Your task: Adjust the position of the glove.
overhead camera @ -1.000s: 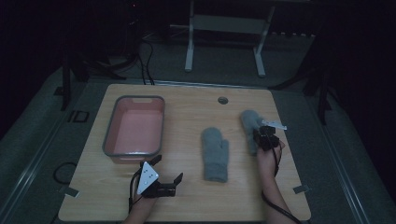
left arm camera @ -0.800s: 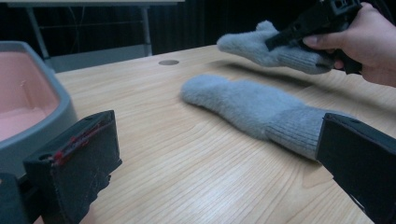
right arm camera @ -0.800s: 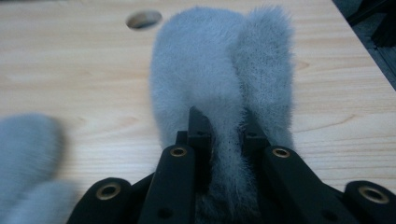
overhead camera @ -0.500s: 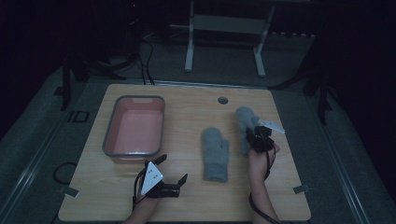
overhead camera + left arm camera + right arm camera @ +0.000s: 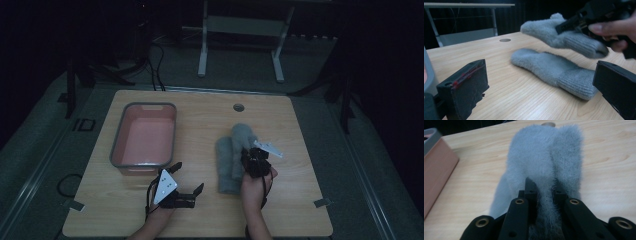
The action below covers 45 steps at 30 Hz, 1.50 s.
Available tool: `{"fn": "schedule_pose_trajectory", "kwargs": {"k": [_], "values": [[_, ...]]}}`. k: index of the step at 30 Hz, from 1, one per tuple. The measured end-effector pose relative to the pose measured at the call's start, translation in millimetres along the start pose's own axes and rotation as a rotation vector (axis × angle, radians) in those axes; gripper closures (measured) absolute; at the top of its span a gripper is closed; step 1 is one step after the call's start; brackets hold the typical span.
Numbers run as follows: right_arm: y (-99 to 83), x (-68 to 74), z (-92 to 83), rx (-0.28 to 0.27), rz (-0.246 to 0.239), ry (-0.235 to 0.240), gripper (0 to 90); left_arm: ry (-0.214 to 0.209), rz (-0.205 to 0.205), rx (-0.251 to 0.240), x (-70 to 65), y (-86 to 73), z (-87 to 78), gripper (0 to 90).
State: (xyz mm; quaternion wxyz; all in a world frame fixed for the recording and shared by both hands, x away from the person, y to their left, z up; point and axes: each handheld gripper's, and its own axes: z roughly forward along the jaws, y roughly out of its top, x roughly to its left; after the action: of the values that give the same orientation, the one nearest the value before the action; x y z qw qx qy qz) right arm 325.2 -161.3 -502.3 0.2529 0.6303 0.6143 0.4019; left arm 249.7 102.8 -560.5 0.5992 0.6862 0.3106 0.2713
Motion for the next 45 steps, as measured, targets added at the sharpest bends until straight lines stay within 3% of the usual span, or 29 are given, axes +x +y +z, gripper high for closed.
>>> {"fn": "schedule_pose_trajectory", "kwargs": {"k": [6, 10, 15, 25, 31, 35, 42, 44, 45], "values": [[-18.3, 17.3, -9.1, 0.014, -0.002, -0.006, 80.4, 0.004, -0.015, 0.002, 0.9, 0.9, 2.9, 0.2], [-25.8, 27.0, -9.4, 0.034, -0.01, 0.019, 80.3, 0.002, -0.009, 0.004, -0.9, 1.0, 3.8, 0.2], [-27.6, 30.4, -8.7, 0.044, -0.002, 0.021, 80.1, 0.003, -0.02, 0.018, -0.5, -0.6, 5.6, 0.2], [-36.1, 30.4, 7.6, 0.118, -0.006, 0.058, 76.9, 0.0, -0.034, 0.031, 0.4, -1.7, 5.8, 0.2], [-34.5, 31.4, 9.1, 0.126, -0.042, 0.086, 54.1, -0.005, -0.042, 0.042, 1.6, -2.3, 5.7, 0.2], [-25.1, 29.0, 4.1, 0.14, -0.122, 0.102, 48.3, -0.004, -0.039, 0.049, 1.8, -3.2, 5.7, 0.2], [-4.7, 12.9, -4.4, 0.126, -0.163, 0.184, 36.9, 0.004, -0.032, 0.058, 1.7, -5.4, 3.0, 0.2], [3.7, 9.3, -3.9, 0.143, -0.186, 0.209, 23.3, 0.004, -0.03, 0.059, 1.3, -6.1, 1.8, 0.2], [7.6, 8.1, -2.8, 0.176, -0.205, 0.243, 19.1, 0.007, -0.029, 0.057, 1.1, -6.5, 1.4, 0.2]]}}
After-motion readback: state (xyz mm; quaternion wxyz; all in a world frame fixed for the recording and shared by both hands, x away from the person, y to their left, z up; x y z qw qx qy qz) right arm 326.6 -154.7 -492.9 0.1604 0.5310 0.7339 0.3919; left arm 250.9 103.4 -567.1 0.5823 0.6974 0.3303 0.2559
